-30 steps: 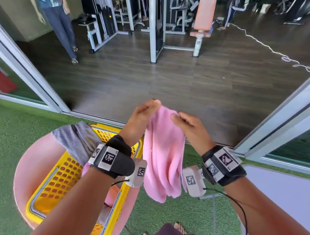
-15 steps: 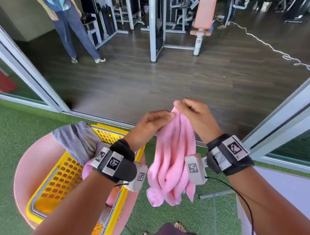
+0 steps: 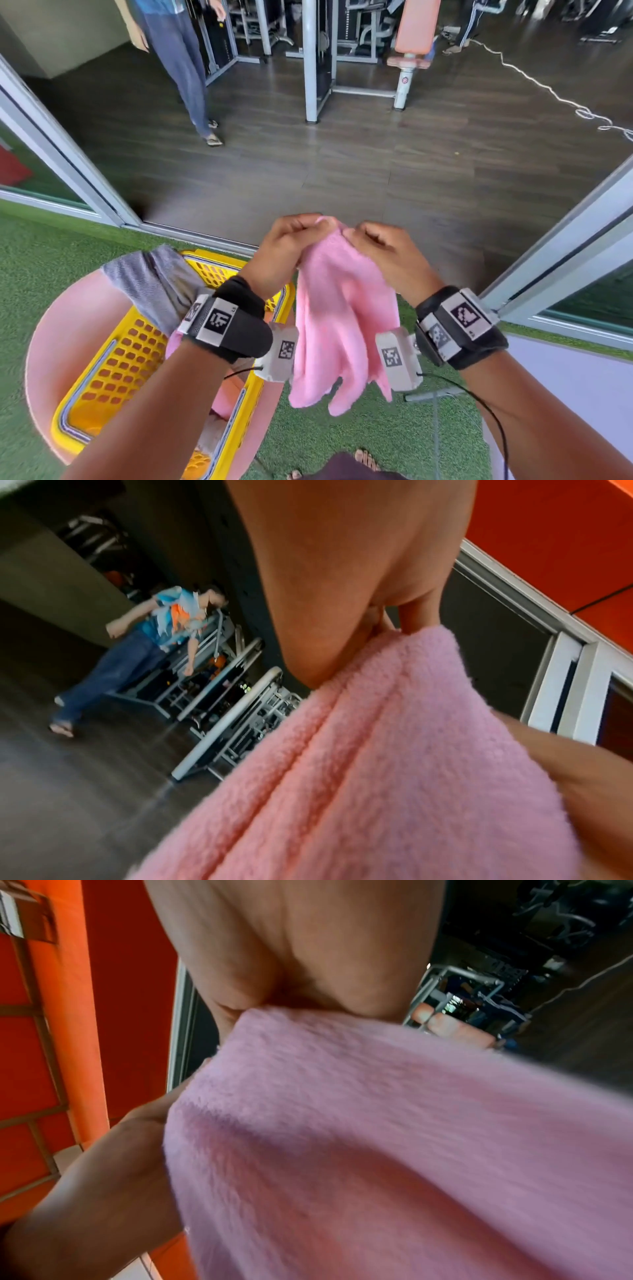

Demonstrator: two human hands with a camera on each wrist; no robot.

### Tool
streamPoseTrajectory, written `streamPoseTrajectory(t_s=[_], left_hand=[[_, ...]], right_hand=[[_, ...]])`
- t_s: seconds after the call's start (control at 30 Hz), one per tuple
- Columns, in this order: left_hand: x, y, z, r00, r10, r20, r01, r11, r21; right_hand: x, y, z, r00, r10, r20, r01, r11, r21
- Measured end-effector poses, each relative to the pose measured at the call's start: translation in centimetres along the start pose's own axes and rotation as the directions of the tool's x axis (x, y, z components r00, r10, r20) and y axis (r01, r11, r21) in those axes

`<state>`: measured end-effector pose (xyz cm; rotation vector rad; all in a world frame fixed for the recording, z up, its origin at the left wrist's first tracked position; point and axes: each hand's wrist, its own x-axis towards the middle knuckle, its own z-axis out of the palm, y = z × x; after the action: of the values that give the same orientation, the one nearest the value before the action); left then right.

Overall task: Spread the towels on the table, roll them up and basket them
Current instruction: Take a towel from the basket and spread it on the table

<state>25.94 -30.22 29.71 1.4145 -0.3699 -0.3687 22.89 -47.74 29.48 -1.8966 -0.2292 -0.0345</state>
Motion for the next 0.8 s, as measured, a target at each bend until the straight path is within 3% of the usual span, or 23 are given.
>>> streamPoseTrajectory(t_s=[0.1, 0.27, 0.47, 0.6, 0.67, 0.8], left_hand=[[0.0, -0.1, -1.3, 0.997, 0.018, -0.073, -0.017, 1.000, 0.012], [-1.1, -0.3, 1.2, 0.977, -0.078, 0.199, 0.056, 0.991, 0.118], [0.4, 1.1, -0.9, 0.996, 0.045, -0.083, -0.043, 0.999, 0.030], [-0.5, 0.4, 1.0, 0.994, -0.025, 0.110, 0.002, 0.978, 0.207], [-0.5, 0.1, 1.3, 0.989, -0.007, 0.145, -0.027, 0.972, 0.233], [0.6, 0.7, -0.4, 0.989, 0.102, -0.105, -0.098, 0.994, 0.042]], right_hand=[[-1.3, 1.2, 0.7, 0.998, 0.034, 0.053, -0.035, 0.999, 0.007], [0.5, -1.1, -0.1, 0.993, -0.106, -0.061, 0.106, 0.994, 0.001], [-1.5, 1.4, 0.8, 1.000, 0.021, 0.009, -0.022, 0.998, 0.062], [-0.4, 0.1, -0.8, 0.993, -0.050, -0.111, 0.053, 0.998, 0.022], [0.1, -0.6, -0.9, 0.991, -0.081, -0.104, 0.084, 0.996, 0.026], [-1.0, 0.7, 0.0, 0.999, -0.025, 0.024, 0.025, 1.000, 0.002]])
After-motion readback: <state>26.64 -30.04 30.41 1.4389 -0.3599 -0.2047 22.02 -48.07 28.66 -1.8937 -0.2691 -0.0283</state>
